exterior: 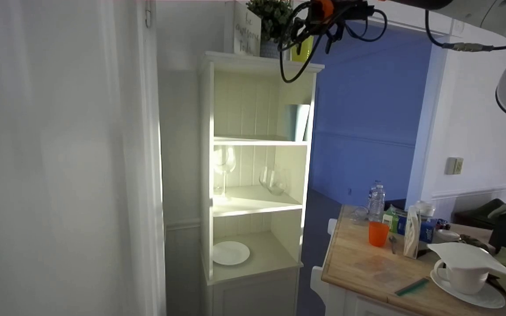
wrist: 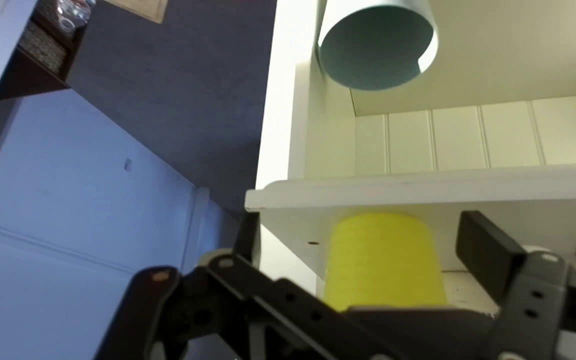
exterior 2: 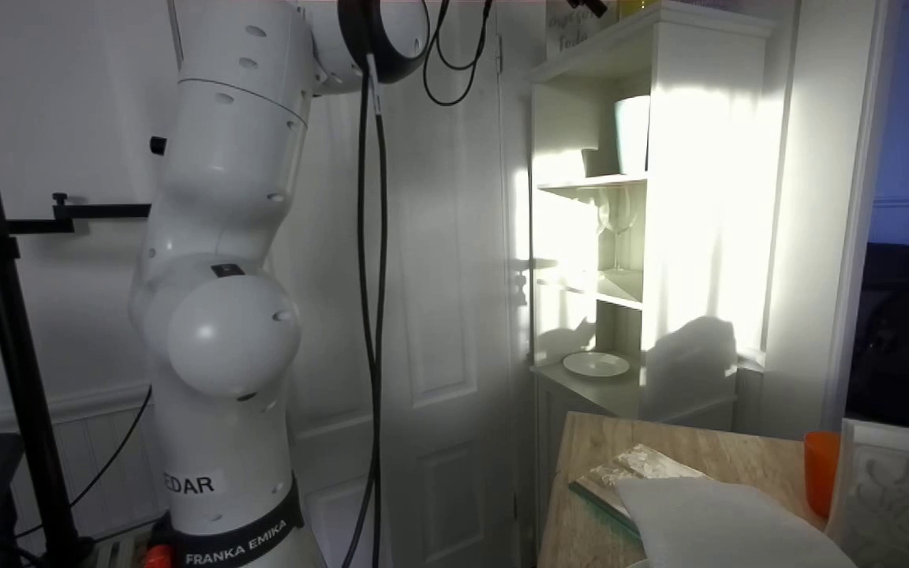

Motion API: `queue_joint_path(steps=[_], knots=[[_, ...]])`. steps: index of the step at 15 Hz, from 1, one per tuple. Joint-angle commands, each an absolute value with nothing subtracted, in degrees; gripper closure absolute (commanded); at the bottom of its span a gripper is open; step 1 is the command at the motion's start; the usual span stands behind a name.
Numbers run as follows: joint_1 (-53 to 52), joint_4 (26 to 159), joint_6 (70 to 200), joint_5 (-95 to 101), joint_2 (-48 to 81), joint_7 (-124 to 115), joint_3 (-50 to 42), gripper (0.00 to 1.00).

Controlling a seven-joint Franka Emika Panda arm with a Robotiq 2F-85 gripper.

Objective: Put the yellow cup on top of the cabinet on the left

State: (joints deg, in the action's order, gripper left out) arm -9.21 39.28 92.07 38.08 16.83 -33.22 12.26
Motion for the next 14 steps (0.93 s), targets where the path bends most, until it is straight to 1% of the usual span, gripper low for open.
queue_joint_path(steps=[1,4,9,10,14], knots=[[-10.15,38.13,84.17,36.70,14.22,-30.61,13.00,0.00],[-8.02,40.45,82.15,30.92,10.84,-26.61,14.51,0.00],[-1.17,43.03,80.26,11.16,8.64,-20.82,14.79,0.00],[-4.80,39.49,80.12,17.89,10.79,-23.09,14.32,0.00],[-1.89,40.75,80.12,12.91,10.52,-21.35,14.33,0.00]])
